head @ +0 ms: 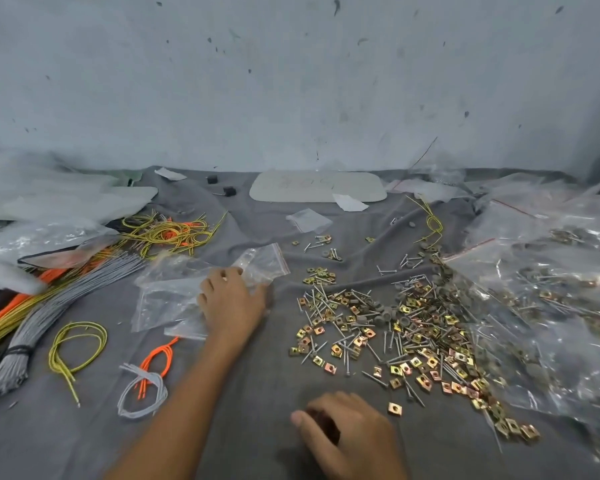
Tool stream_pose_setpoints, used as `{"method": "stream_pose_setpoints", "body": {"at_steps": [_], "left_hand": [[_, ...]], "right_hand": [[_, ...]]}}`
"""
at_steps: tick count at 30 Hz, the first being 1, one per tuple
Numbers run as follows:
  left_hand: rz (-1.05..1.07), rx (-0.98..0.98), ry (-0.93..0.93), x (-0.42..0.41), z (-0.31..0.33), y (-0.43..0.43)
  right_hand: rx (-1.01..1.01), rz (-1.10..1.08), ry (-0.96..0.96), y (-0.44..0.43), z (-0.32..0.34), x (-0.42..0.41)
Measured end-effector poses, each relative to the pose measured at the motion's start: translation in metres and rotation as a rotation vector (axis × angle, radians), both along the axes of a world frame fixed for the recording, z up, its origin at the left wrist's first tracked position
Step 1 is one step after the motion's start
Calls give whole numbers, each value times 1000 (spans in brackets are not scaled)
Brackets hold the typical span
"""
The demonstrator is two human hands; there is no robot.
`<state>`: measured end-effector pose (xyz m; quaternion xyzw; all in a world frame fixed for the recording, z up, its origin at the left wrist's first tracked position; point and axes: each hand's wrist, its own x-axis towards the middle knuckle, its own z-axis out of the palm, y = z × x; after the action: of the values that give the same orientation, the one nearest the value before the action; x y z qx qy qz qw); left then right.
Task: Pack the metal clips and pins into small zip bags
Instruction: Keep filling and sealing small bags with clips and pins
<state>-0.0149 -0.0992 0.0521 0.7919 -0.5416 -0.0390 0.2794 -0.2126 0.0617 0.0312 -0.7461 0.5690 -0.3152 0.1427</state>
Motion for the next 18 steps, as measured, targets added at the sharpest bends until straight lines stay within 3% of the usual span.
{"method": "stream_pose_setpoints", "body": {"at_steps": [2,7,11,14,18], "left_hand": [[1,-120,19,5,-1,19],[-157,165,-198,18,-19,71],[-257,-5,-131,18,-11,86],[-304,-188,345,9,11,101],[-415,-273,1327,1,52,128]], "right_hand": [[41,-7,-58,-1,-8,-4],[49,2,-28,-1,-10,-3],[37,25,-37,1,-11,-5],[30,20,-60,1,-11,-4],[43,-11,-119,2,-10,-3]]}}
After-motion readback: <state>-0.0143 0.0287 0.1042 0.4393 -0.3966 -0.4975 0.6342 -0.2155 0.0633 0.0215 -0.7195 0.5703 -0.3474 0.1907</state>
